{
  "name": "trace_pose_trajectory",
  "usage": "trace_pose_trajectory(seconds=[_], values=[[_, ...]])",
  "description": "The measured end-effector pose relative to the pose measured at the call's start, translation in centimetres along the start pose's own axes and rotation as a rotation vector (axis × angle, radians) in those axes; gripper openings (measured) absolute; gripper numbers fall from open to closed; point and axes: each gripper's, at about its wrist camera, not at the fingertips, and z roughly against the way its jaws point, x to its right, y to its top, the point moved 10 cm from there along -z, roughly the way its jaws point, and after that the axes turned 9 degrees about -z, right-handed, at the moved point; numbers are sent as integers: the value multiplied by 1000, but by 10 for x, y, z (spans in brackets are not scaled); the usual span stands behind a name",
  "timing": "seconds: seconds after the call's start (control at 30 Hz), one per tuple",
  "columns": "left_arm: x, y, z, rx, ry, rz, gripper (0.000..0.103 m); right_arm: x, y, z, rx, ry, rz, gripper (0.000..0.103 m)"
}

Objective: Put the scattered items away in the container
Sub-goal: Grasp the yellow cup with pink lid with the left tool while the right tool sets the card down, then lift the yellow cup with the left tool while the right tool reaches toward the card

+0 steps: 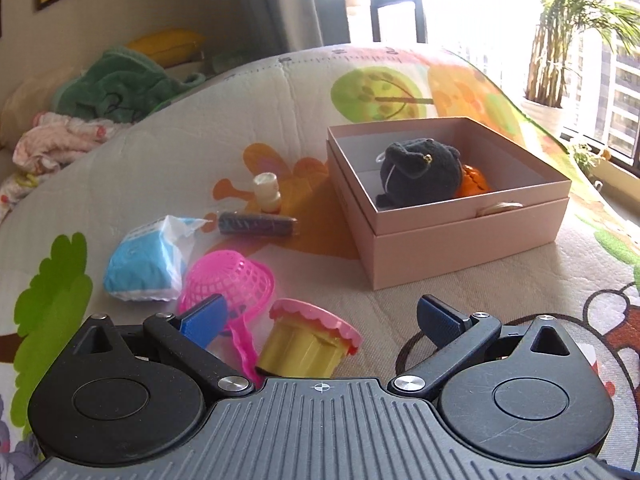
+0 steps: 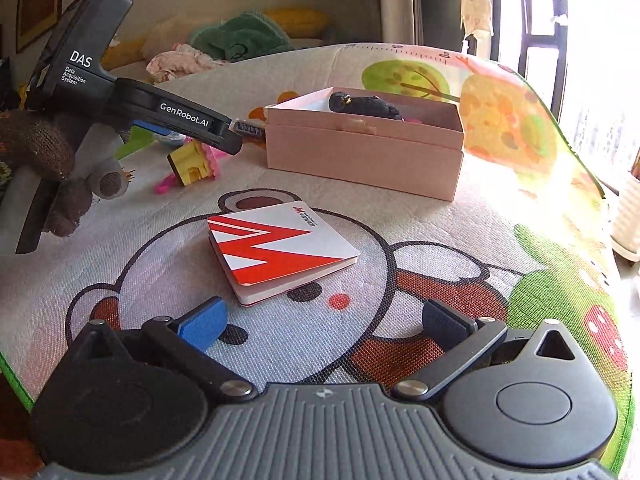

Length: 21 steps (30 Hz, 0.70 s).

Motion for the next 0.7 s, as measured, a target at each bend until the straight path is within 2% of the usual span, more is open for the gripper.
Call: trace_pose_trajectory(seconds=[0.1,0.13,0.17,0.2,0.33,0.47,0.57,0.7], values=[[3,-3,-8,-12,3,-29,99,0,0,0,8,-3,-2,103],[4,-5,-10,-17,1,-32,84,0,0,0,9,-3,-3,103],[4,-7,-12,-29,-4,-30,64,0,0,0,11,-3,-2,103],[3,-8,-14,-35,-2,-24,59,0,1,0,12,-4,-2,103],[-1,-13,-6,-28,-26,22,58,0,0,1,16,-6,-2,103],[2,-12,22,13,-119,126,57,0,0,0,21,-9,-3,103],[6,-16,48,58,-161,185,57,0,0,0,22,-15,-6,103],[8,-45,69,63,-132,205,57,-1,0,0,20,-25,-7,103]])
